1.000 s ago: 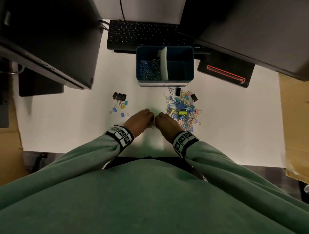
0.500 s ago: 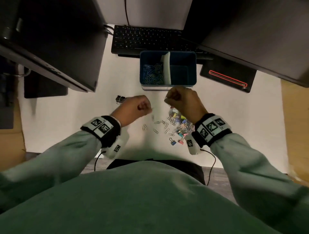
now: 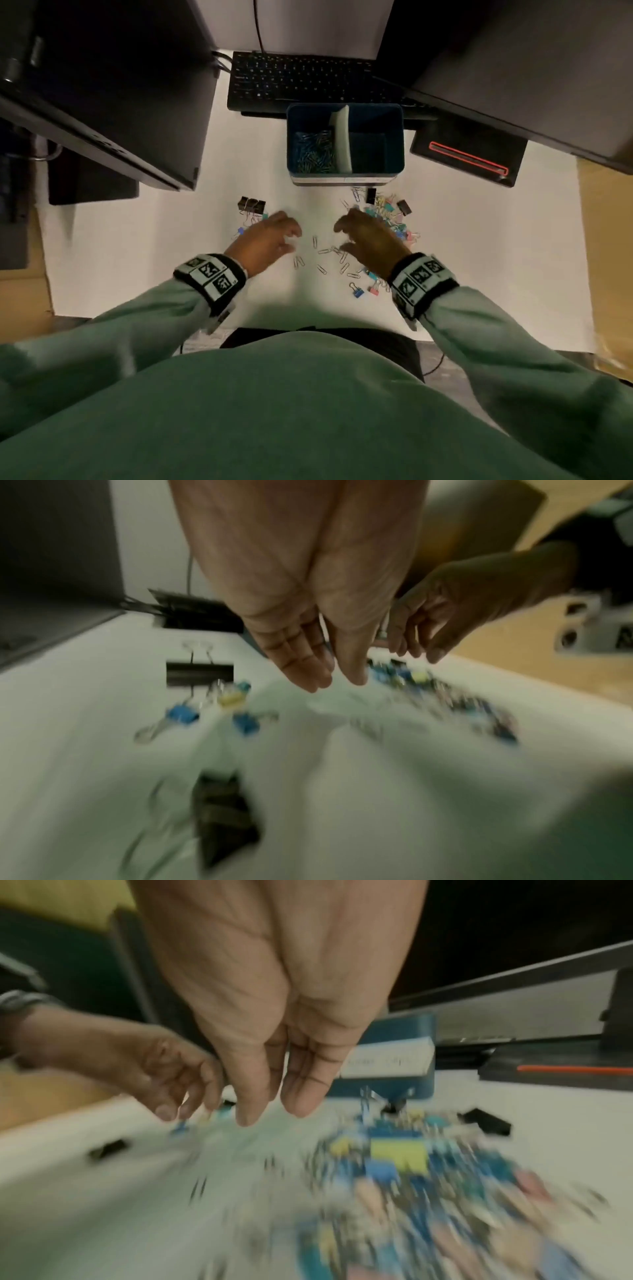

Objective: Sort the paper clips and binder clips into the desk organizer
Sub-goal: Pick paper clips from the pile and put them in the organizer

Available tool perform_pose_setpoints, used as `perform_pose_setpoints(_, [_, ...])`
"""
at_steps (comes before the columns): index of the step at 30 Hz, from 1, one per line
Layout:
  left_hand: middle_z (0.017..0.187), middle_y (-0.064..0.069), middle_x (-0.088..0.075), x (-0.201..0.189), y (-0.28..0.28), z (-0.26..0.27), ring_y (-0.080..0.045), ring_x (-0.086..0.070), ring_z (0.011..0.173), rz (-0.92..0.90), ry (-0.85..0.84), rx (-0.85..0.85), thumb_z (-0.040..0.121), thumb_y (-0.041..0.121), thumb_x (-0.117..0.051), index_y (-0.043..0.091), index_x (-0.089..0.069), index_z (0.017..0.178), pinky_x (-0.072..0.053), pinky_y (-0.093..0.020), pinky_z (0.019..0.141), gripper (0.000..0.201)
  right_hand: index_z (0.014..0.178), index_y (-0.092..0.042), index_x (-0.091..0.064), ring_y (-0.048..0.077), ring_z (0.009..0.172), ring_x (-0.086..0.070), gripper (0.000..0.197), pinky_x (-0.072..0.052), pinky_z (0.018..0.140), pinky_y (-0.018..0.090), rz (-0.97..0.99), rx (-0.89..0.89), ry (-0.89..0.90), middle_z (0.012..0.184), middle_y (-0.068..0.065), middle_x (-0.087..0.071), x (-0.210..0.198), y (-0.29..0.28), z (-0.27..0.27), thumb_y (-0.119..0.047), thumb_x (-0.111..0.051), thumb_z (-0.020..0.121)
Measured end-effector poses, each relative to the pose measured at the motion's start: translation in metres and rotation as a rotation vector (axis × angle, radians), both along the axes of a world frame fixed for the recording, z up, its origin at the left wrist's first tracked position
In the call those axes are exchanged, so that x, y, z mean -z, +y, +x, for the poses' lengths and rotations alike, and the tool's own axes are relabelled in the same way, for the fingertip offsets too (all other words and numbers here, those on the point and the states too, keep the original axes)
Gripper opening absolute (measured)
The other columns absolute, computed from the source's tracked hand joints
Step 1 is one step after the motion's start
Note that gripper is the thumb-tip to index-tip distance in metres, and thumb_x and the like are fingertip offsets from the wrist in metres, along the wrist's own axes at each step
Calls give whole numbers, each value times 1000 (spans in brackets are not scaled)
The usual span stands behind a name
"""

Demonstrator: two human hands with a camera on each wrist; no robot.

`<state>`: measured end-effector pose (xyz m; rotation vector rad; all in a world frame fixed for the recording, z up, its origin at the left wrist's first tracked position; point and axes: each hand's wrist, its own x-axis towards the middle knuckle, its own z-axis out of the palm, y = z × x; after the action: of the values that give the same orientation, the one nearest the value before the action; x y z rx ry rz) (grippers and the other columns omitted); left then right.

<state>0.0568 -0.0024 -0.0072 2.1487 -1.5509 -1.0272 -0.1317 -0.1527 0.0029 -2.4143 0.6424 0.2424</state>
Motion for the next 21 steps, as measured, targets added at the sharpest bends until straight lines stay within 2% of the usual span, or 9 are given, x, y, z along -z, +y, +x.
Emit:
perform_pose_setpoints(3, [143,-1,-41,32,20,-10,-21,-48,122,80,-132,255,82,17,-72,31,-35,145,-46,-36,101,74,129,-8,-51,29,108,-56,56,-51,93,40,-21,-132,139,123,13,-53,27,23,-31,-9,-75,78])
perform_pose_setpoints(4, [148,-1,-37,36,17,-12,-22,-42,128,74,-179,310,81,19,-73,33,-29,148,-42,-37,104,81,129,-6,-51,29,108,-55,56,-52,92,39,-36,-133,140,123,15,-52,31,27,-33,-8,-75,78])
perform_pose_setpoints(6, [148,-2,-40,39,6,-15,-24,-41,129,37,-200,338,83,21,-71,28,-36,146,-34,-36,109,73,122,-4,-55,29,103,-56,46,-54,88,38,-69,-123,117,118,16,-53,38,29,-30,-6,-72,80])
perform_pose_setpoints(7, [144,-3,-45,42,1,-16,-26,-44,127,-6,-192,334,84,20,-70,24,-45,141,-34,-35,108,63,117,-3,-57,28,98,-58,39,-54,85,37,-87,-124,107,114,14,-54,41,29,-26,-5,-71,80])
perform_pose_setpoints(9, [129,-7,-57,48,-5,-16,-29,-55,114,-125,-179,313,83,12,-70,16,-62,123,-45,-36,96,40,107,-3,-59,26,88,-60,29,-54,75,33,-106,-136,112,105,11,-56,44,28,-16,2,-68,80])
perform_pose_setpoints(11, [111,-8,-62,54,-8,-17,-27,-59,97,-200,-165,273,83,4,-67,11,-67,103,-55,-39,77,22,100,-2,-59,26,83,-60,20,-49,67,30,-123,-134,123,99,12,-57,46,29,-8,6,-61,82])
perform_pose_setpoints(13, [96,-8,-59,57,-9,-18,-24,-57,86,-215,-188,257,84,-1,-64,9,-64,90,-53,-40,63,12,98,-1,-59,27,82,-60,14,-47,64,31,-145,-114,130,96,13,-58,47,30,-3,5,-57,85])
perform_pose_setpoints(18, [85,-14,-53,61,-9,-20,-29,-53,77,-191,-233,216,82,-8,-59,3,-58,82,-50,-43,61,11,99,-5,-58,26,86,-61,10,-50,67,33,-155,-84,134,95,11,-60,59,29,-3,-5,-60,89])
perform_pose_setpoints(21, [80,-15,-53,57,-9,-24,-30,-52,71,-150,-249,211,80,-7,-60,2,-55,78,-49,-44,60,11,98,-8,-57,19,78,-58,6,-53,70,31,17,60,71,91,6,-60,55,22,-8,-8,-53,93])
